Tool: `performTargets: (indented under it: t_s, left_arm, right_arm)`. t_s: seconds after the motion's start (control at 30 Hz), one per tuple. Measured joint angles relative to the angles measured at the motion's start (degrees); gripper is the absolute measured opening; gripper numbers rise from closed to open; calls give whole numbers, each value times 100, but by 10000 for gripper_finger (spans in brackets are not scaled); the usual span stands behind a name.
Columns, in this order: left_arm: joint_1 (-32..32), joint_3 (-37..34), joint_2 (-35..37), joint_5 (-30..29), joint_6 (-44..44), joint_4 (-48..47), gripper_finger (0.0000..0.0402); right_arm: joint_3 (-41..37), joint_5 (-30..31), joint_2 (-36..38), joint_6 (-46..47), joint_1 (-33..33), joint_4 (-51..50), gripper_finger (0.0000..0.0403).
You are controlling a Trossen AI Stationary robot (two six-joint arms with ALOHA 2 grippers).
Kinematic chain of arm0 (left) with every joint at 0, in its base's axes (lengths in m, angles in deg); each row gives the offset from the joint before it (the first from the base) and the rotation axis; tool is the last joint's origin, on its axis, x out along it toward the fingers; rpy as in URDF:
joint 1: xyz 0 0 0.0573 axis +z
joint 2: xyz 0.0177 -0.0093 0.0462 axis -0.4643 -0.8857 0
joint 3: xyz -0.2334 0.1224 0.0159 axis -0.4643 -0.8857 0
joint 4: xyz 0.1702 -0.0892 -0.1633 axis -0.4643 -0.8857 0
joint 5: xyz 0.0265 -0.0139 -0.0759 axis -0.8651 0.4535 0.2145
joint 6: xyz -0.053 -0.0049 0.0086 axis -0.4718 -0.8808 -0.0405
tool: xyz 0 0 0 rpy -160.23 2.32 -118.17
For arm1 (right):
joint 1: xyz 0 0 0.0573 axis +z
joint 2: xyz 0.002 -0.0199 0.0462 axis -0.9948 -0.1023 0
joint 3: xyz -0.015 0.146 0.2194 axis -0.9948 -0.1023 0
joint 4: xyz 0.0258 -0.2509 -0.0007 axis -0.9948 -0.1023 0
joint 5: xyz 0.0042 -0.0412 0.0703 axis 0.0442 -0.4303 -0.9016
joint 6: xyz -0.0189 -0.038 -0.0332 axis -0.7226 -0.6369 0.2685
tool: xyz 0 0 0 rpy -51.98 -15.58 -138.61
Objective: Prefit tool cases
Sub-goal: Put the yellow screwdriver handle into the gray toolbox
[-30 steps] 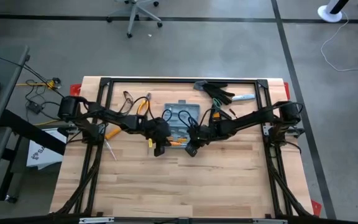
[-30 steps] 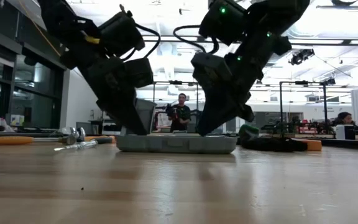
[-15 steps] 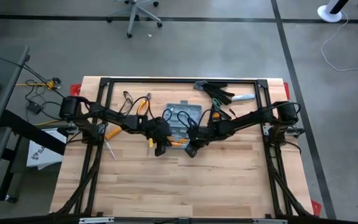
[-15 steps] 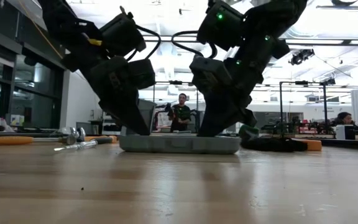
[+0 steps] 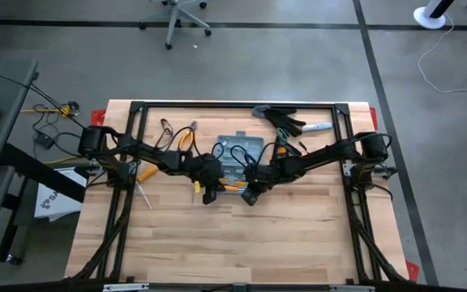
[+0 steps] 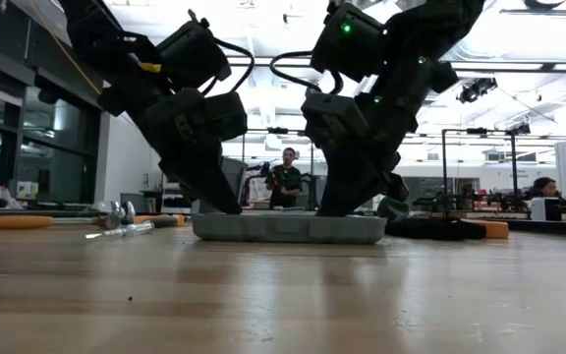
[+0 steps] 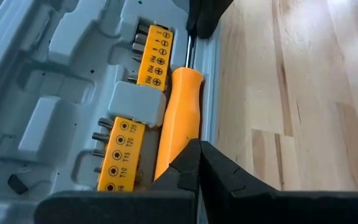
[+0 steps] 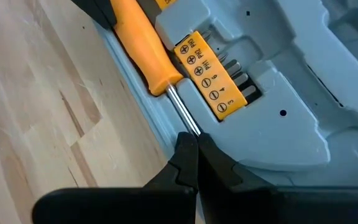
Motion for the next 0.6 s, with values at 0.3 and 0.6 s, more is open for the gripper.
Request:
performTargets:
  t_s: [0.3, 0.6]
  left_arm:
    - [-1, -1, 3, -24, -28, 10, 0]
    - [0, 2, -2, -85, -148, 93, 0]
  right_arm:
    - [-37, 85, 157, -131, -37, 51, 0]
    - [-77, 562, 817, -173, 9, -768, 0]
